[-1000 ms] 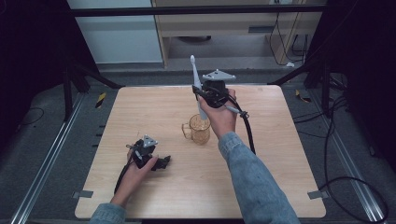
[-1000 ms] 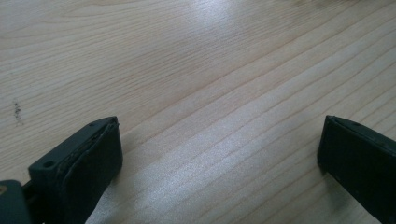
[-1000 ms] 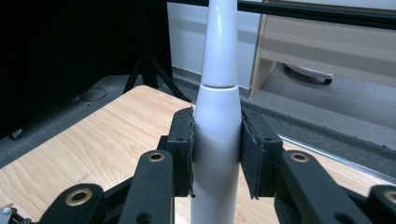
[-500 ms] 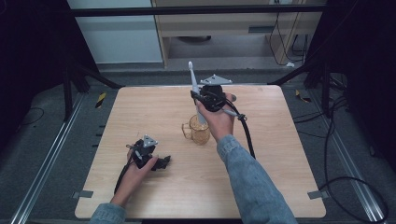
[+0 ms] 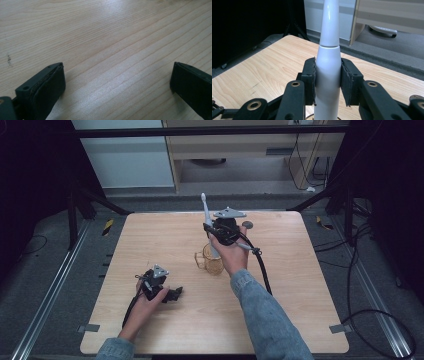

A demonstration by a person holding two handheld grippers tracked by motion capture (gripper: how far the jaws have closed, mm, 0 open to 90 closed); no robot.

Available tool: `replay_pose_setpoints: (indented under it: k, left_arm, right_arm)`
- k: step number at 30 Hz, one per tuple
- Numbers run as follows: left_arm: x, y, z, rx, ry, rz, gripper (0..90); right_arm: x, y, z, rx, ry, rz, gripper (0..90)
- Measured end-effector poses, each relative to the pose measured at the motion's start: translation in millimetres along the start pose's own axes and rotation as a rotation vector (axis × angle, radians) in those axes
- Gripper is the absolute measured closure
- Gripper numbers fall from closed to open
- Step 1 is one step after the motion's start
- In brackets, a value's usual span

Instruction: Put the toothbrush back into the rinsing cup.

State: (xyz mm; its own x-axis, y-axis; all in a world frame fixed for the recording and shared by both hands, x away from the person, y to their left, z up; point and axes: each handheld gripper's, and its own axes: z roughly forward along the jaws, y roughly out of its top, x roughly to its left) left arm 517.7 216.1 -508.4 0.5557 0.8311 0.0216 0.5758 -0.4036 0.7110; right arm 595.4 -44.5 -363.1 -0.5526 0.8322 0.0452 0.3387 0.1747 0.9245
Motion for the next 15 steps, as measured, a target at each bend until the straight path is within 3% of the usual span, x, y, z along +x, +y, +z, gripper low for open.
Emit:
replay_pose_setpoints:
  k: [15]
  left_arm:
    - [-0.1, 0.0, 0.1, -0.001, 0.000, -0.001, 0.0]
  right_arm:
    - [-0.3, -10.8, 6.6, 0.010, 0.005, 0.004, 67.2]
